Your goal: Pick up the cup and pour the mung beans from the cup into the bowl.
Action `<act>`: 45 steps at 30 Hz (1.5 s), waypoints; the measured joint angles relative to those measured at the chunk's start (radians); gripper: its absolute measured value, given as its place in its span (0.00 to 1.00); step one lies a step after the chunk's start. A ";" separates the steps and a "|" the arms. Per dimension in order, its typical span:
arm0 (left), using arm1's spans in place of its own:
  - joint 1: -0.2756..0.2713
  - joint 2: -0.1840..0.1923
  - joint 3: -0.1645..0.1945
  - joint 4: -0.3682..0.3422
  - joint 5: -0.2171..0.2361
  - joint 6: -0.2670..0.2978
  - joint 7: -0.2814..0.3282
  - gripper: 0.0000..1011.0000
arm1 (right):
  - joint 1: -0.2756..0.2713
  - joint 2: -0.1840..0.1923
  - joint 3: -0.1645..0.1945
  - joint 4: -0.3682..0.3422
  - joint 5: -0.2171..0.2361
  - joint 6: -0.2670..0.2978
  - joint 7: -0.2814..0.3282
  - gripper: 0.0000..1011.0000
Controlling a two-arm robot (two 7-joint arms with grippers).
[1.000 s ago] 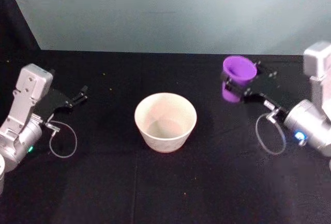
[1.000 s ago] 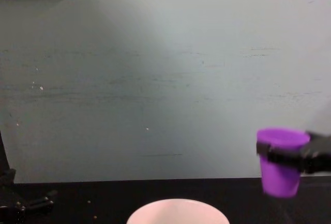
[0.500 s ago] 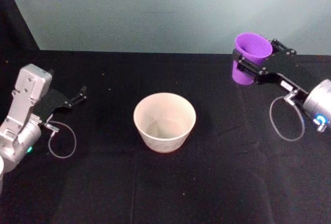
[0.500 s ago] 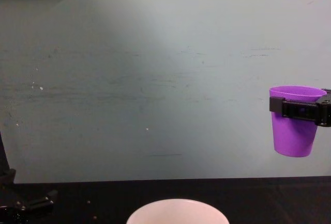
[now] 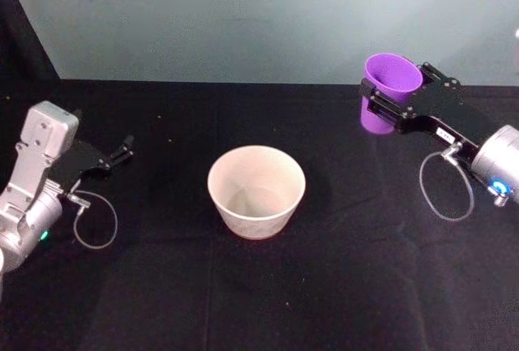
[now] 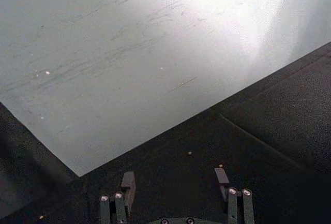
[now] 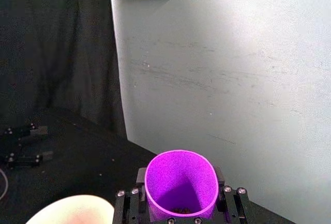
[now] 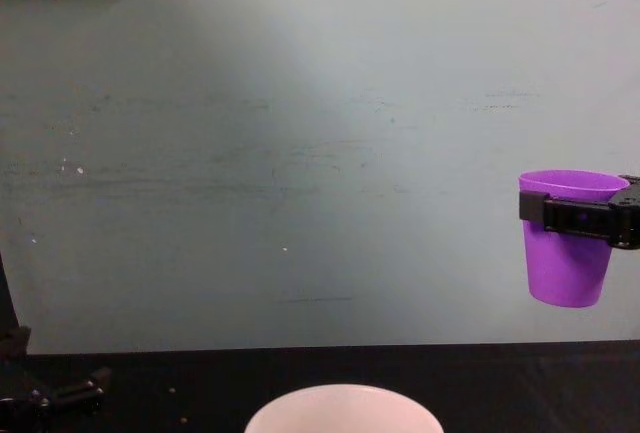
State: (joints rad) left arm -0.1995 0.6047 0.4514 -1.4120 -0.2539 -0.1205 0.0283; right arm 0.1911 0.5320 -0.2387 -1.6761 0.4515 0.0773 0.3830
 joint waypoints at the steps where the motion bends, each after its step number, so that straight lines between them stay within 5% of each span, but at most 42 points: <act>1: 0.000 0.000 0.000 0.000 0.000 0.000 0.000 0.99 | 0.000 0.000 0.000 0.000 0.000 0.000 0.000 0.73; 45: 0.000 0.000 0.000 0.000 0.000 0.000 0.000 0.99 | 0.002 -0.001 -0.002 0.003 -0.002 -0.003 0.000 0.73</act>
State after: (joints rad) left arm -0.1996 0.6047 0.4514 -1.4120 -0.2539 -0.1205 0.0283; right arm 0.1928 0.5310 -0.2407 -1.6726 0.4491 0.0746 0.3834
